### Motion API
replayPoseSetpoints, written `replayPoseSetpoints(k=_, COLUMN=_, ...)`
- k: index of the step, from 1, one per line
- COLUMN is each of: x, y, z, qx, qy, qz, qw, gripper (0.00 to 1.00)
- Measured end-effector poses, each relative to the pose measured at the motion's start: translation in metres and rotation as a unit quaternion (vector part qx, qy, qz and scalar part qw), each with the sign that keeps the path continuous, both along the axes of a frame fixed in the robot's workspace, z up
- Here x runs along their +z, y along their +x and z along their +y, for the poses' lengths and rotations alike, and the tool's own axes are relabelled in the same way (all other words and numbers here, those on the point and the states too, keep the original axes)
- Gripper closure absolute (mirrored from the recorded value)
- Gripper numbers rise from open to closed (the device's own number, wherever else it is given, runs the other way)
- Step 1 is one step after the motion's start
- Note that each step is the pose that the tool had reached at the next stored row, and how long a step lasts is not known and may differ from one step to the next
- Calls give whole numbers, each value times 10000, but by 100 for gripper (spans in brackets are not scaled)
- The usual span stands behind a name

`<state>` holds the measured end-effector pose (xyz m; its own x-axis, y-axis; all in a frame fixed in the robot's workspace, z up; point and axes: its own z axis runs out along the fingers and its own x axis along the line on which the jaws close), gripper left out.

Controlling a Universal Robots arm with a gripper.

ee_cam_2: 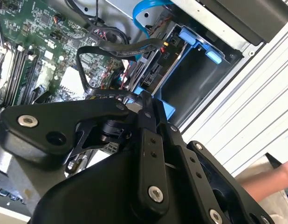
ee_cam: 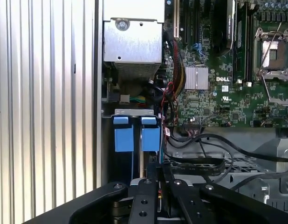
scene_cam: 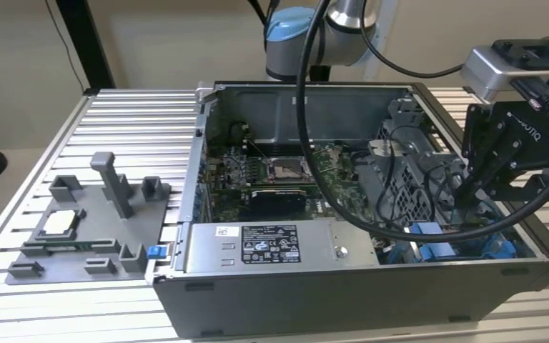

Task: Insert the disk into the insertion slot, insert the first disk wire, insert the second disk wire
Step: 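Insert the second disk wire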

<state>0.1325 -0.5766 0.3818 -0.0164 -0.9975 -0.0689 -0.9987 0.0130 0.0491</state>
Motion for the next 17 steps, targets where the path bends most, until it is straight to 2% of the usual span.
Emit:
replayPoseSetpoints(k=7, x=-3, y=0, z=0, qx=0, qy=0, qz=0, qw=10000, gripper=100)
replayPoseSetpoints(k=17, x=-132, y=10, z=0, qx=1, qy=-4, qz=-18, qw=10000, gripper=100)
